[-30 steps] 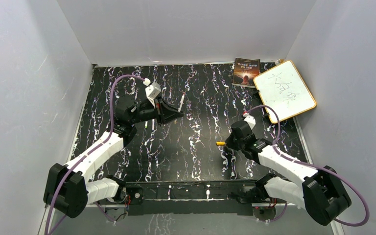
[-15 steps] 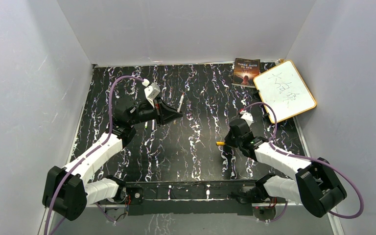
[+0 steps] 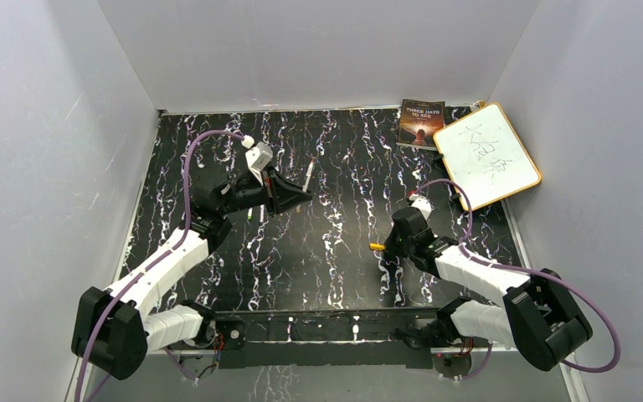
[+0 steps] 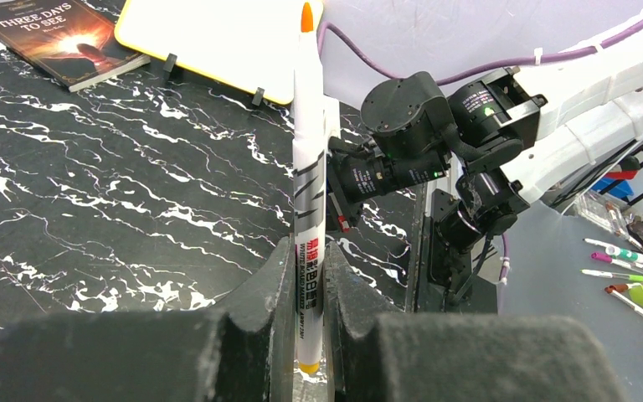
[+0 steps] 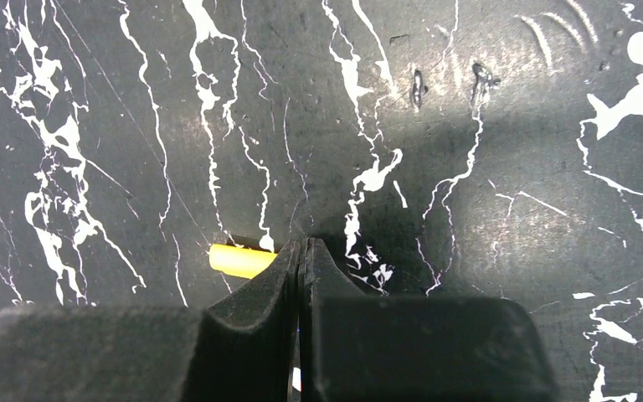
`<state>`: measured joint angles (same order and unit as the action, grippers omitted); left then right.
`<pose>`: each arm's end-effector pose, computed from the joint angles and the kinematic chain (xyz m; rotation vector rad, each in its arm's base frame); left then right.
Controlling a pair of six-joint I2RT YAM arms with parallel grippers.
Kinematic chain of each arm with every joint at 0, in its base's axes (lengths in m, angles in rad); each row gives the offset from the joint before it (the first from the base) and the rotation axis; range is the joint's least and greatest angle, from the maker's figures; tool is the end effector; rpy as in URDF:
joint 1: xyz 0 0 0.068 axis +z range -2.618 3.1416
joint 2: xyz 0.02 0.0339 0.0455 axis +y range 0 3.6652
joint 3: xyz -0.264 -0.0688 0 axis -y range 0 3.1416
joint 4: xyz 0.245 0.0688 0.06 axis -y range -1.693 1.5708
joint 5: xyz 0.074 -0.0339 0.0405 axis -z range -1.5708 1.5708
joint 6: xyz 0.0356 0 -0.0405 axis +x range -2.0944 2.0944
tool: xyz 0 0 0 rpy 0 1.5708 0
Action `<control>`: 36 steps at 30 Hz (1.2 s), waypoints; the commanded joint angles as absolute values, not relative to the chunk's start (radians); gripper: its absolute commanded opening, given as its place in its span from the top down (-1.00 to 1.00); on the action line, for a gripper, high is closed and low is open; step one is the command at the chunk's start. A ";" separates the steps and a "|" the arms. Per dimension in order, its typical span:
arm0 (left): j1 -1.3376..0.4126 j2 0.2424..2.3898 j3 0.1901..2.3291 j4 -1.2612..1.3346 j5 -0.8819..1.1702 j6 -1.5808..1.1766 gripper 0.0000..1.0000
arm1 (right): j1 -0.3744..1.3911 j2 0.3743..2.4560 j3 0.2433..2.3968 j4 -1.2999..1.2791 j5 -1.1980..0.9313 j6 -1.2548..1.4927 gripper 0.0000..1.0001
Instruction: Insert the pens into the pen caps
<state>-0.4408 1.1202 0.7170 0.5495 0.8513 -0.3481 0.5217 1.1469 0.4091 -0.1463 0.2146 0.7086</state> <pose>0.2150 -0.1310 0.3244 0.8102 1.3833 -1.2258 0.1789 0.0941 0.1496 0.3221 2.4274 0.2896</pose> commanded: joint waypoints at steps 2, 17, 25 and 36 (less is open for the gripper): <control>-0.440 1.088 0.699 0.561 0.850 -0.342 1.00 | 0.518 1.111 0.392 -0.121 0.173 0.715 1.00; -0.440 1.093 0.698 0.565 0.850 -0.342 1.00 | 0.525 0.958 0.360 -0.159 0.070 0.777 1.00; -0.440 1.078 0.702 0.549 0.848 -0.335 1.00 | 0.523 1.071 0.525 -0.222 0.098 0.462 -0.39; -0.440 1.071 0.694 0.543 0.840 -0.323 1.00 | 0.525 1.188 0.568 -0.236 0.046 0.344 -0.16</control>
<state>-0.4408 1.0920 0.7002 0.5259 0.8410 -0.3340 0.5217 1.1606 0.5346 -0.2432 0.0700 0.3923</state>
